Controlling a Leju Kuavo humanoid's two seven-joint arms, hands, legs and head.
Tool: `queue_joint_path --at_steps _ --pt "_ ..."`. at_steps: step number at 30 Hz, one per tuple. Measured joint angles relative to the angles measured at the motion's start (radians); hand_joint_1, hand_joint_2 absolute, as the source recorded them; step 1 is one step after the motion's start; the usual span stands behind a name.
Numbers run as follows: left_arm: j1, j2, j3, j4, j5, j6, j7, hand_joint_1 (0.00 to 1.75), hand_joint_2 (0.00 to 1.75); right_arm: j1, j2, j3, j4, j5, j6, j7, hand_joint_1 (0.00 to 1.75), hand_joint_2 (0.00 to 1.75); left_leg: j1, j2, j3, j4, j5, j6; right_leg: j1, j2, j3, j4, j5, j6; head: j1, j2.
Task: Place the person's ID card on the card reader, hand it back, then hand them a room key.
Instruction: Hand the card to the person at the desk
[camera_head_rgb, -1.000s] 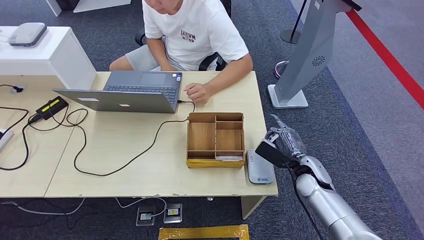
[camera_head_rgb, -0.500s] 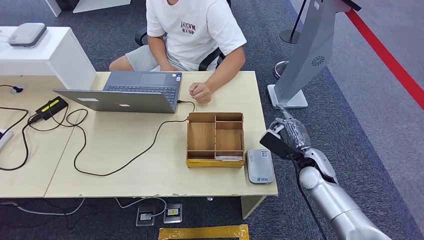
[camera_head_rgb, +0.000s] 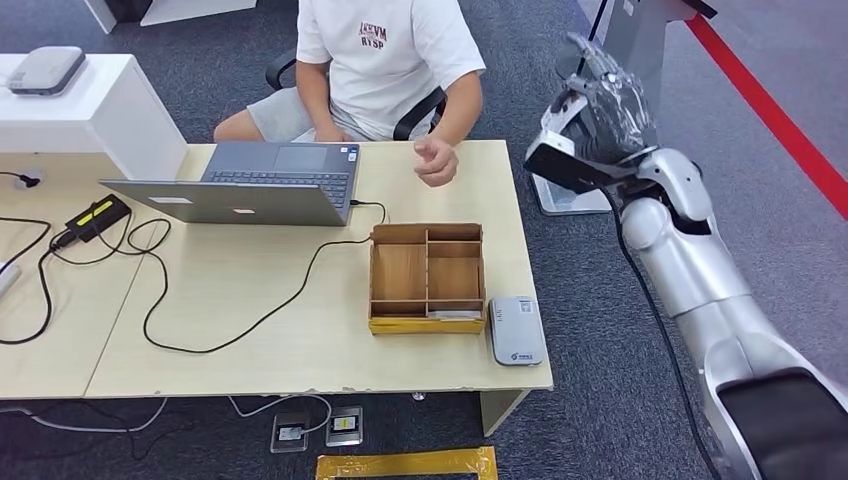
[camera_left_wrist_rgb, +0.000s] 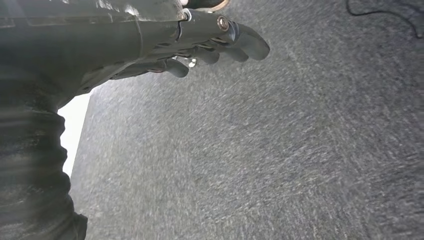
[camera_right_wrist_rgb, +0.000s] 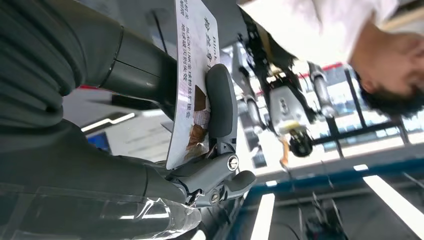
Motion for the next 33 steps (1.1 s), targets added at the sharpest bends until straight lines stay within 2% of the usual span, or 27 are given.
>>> queue_joint_path --at_steps 4,10,15,22,28,29,30,33 --pt "-0.006 0.0 -0.001 0.0 -0.001 -0.004 -0.002 0.0 1.75 -0.13 0.103 0.04 0.155 0.053 -0.014 -0.014 1.75 1.75 0.003 -0.005 0.0 0.0 0.002 -0.002 0.003 -0.004 0.0 0.0 0.0 -0.001 0.0 0.0" --pt "-0.005 0.006 -0.003 0.0 -0.008 -0.009 -0.006 0.0 1.75 -0.198 0.204 0.09 0.304 0.105 -0.012 -0.012 1.75 1.75 0.004 -0.009 -0.002 0.0 0.002 -0.004 0.004 -0.007 0.0 0.0 0.0 -0.001 0.0 0.0" --pt "-0.004 0.01 -0.003 0.0 -0.01 -0.009 -0.007 0.0 1.75 -0.216 0.244 0.113 0.368 0.117 -0.008 -0.005 1.75 1.75 0.004 -0.009 -0.002 0.0 0.002 -0.004 0.004 -0.007 0.0 0.0 0.0 -0.001 0.0 0.0" --pt "-0.001 0.015 -0.004 0.0 -0.019 -0.004 -0.012 0.0 1.75 -0.257 0.286 0.148 0.444 0.169 0.025 0.062 1.75 1.75 0.004 -0.008 -0.001 0.0 0.002 -0.004 0.004 -0.006 0.0 0.0 0.0 -0.001 0.0 0.0" --pt "0.001 0.016 -0.004 0.0 -0.02 -0.006 -0.012 0.0 1.75 -0.265 0.307 0.17 0.491 0.189 0.036 0.084 1.75 1.75 0.004 -0.008 -0.001 0.0 0.002 -0.004 0.004 -0.006 0.0 0.0 0.0 -0.001 0.0 0.0" --pt "0.001 0.016 -0.004 0.0 -0.02 -0.006 -0.012 0.0 1.75 -0.265 0.308 0.173 0.497 0.192 0.036 0.086 1.7 1.75 0.004 -0.008 -0.001 0.0 0.002 -0.004 0.004 -0.006 0.0 0.0 0.0 -0.001 0.0 0.0" --pt "0.001 0.016 -0.004 0.0 -0.02 -0.007 -0.012 0.0 1.75 -0.265 0.309 0.176 0.502 0.193 0.035 0.09 1.38 1.75 0.004 -0.008 -0.001 0.0 0.002 -0.004 0.004 -0.006 0.0 0.0 0.0 -0.001 0.0 0.0" --pt "0.002 0.016 -0.004 0.0 -0.02 -0.007 -0.012 0.0 1.75 -0.265 0.309 0.184 0.516 0.196 0.035 0.098 0.11 1.75 0.004 -0.008 -0.001 0.0 0.002 -0.004 0.004 -0.006 0.0 0.0 0.0 -0.001 0.0 0.0"
